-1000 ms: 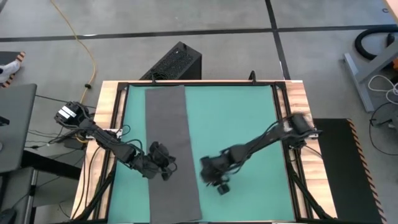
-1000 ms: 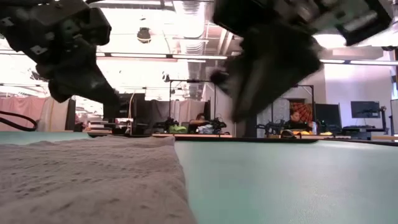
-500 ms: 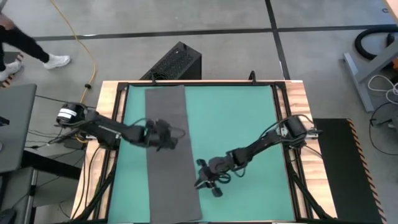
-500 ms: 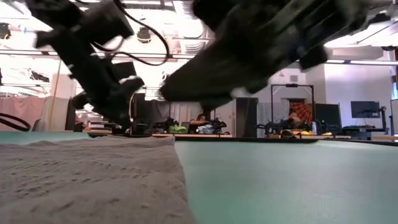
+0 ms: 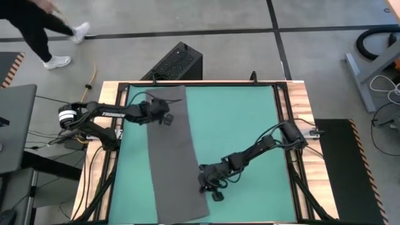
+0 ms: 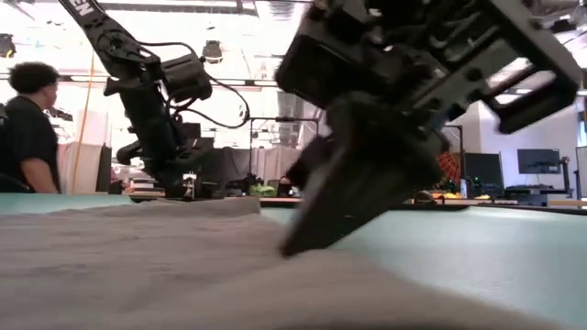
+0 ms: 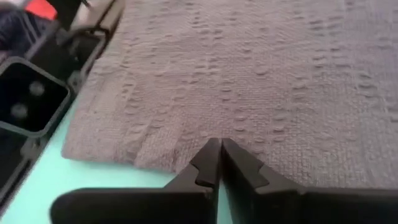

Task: Roll towel
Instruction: Roll the gray towel

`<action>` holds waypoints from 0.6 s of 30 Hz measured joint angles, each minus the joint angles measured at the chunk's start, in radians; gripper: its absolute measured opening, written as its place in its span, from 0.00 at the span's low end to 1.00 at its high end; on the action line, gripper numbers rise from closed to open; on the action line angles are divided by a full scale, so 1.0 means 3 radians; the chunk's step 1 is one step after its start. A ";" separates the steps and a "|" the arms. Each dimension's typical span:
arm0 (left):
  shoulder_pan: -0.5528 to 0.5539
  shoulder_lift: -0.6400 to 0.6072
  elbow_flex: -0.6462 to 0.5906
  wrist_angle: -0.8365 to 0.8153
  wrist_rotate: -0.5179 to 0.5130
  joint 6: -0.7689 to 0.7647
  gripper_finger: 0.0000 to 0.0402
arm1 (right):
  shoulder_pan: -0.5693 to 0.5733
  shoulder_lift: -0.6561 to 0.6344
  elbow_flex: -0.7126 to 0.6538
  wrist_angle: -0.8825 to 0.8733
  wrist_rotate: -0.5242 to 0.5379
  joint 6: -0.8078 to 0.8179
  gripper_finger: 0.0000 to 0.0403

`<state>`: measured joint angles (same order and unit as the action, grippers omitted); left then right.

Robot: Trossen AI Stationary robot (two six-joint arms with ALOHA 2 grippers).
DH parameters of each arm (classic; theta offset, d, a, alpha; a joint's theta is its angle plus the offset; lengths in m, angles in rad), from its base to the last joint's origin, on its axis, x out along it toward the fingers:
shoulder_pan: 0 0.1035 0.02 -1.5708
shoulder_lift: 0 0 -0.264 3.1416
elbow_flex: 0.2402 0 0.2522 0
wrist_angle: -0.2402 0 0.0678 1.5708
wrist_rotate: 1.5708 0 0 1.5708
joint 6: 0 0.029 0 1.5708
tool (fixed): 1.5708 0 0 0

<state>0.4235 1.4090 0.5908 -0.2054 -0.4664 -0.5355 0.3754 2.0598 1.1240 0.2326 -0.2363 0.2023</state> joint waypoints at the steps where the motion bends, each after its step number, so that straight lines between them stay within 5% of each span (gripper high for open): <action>1: 0.0020 0.0000 0.0000 -0.0071 0.0005 -0.0001 0.00 | -0.0006 -0.0068 -0.0044 -0.0095 0.0007 -0.0030 0.08; 9: 0.0008 -0.0008 -0.0148 -0.0491 0.0276 -0.0116 0.00 | -0.0016 -0.0902 -0.0869 -0.0517 0.0051 -0.0058 0.05; 18: -0.0178 -0.0023 -0.0366 -0.0604 0.0194 -0.0819 0.00 | -0.0038 -0.1948 -0.2103 -0.0267 0.0107 0.0473 0.07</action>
<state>0.3701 1.4021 0.4810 -0.3865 -0.4082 -0.7810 0.3639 1.4753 0.4931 0.1524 -0.2043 0.3443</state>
